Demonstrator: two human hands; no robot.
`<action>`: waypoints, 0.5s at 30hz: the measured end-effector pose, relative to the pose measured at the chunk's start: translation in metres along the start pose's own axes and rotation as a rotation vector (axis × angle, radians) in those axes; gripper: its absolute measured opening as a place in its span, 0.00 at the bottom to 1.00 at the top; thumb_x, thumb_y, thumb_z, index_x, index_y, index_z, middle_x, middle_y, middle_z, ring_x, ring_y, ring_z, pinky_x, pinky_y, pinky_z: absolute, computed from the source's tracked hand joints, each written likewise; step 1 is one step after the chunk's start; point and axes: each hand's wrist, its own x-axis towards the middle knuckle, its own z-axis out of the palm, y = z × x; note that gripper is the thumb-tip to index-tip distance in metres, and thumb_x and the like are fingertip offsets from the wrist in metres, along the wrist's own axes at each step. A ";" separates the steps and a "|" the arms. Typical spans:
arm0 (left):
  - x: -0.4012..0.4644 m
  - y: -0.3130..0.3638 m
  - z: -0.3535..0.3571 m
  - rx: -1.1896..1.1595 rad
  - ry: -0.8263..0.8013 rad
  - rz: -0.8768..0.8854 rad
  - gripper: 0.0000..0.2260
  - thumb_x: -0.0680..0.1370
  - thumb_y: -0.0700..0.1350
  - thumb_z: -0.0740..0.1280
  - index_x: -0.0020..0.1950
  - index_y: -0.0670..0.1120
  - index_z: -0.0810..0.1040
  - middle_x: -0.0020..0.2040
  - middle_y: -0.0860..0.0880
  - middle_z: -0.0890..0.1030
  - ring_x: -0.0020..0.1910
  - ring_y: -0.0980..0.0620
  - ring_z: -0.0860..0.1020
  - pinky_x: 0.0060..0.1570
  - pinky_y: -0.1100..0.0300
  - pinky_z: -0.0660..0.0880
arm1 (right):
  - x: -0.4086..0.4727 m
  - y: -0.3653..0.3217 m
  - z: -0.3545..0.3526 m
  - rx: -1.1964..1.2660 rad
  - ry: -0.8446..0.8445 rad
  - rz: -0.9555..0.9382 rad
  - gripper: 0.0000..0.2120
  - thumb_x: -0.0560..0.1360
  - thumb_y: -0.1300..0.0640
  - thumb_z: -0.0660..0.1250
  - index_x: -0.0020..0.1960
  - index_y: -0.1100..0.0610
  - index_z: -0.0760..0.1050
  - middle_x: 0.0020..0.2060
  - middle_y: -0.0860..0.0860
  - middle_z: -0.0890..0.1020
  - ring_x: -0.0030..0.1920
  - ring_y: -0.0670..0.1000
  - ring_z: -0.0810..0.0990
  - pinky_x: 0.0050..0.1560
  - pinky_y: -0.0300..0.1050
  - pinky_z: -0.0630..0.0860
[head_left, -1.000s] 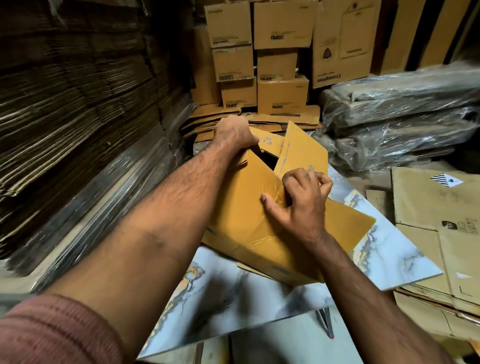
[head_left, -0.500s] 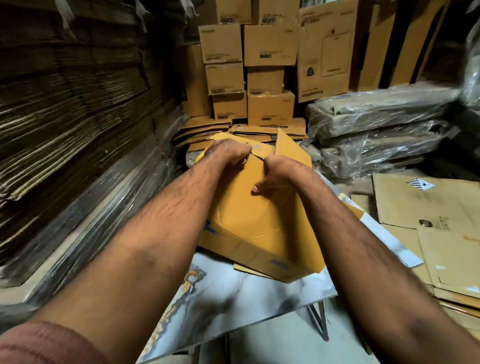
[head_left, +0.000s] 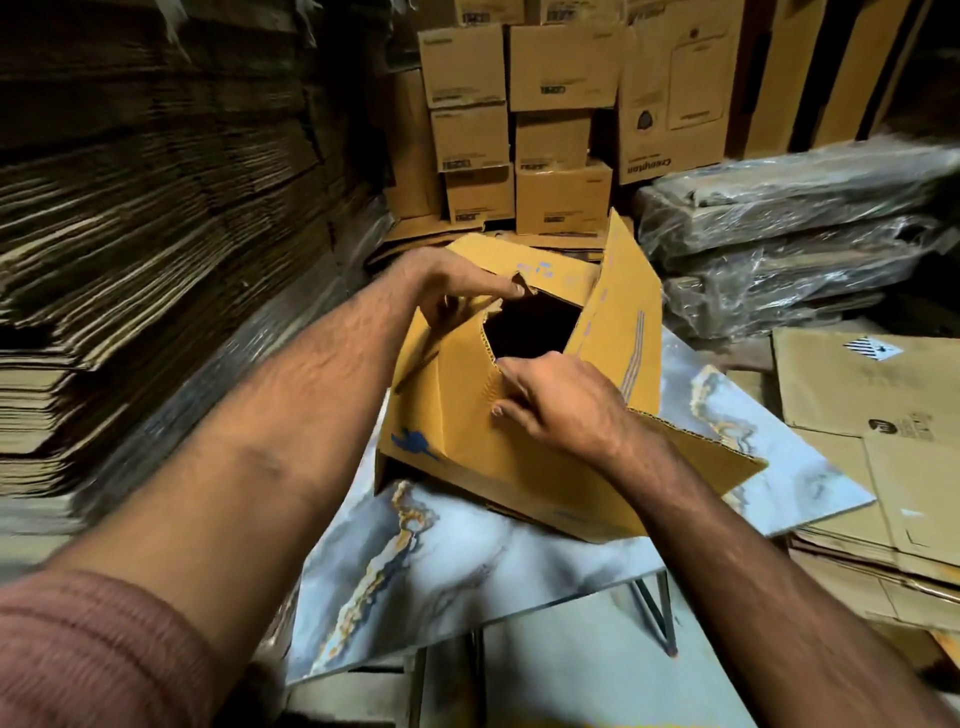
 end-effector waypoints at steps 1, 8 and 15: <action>0.001 -0.002 0.003 0.015 0.031 0.037 0.42 0.71 0.64 0.72 0.77 0.45 0.63 0.75 0.42 0.65 0.71 0.38 0.67 0.64 0.41 0.72 | -0.003 -0.004 0.002 -0.030 0.006 -0.017 0.05 0.78 0.50 0.66 0.52 0.50 0.73 0.45 0.52 0.83 0.49 0.59 0.81 0.40 0.46 0.70; 0.002 -0.040 0.017 0.101 -0.101 -0.018 0.22 0.84 0.53 0.57 0.74 0.42 0.67 0.69 0.41 0.72 0.64 0.43 0.74 0.56 0.50 0.77 | -0.019 -0.024 0.015 -0.072 -0.062 -0.024 0.06 0.78 0.59 0.64 0.51 0.50 0.69 0.39 0.54 0.78 0.40 0.56 0.77 0.37 0.45 0.64; -0.014 -0.058 0.018 0.480 -0.173 0.096 0.22 0.85 0.54 0.53 0.74 0.44 0.67 0.70 0.47 0.72 0.65 0.48 0.72 0.65 0.56 0.69 | -0.004 -0.021 0.011 0.030 -0.129 0.045 0.03 0.80 0.58 0.62 0.48 0.51 0.70 0.36 0.48 0.73 0.40 0.53 0.74 0.39 0.45 0.67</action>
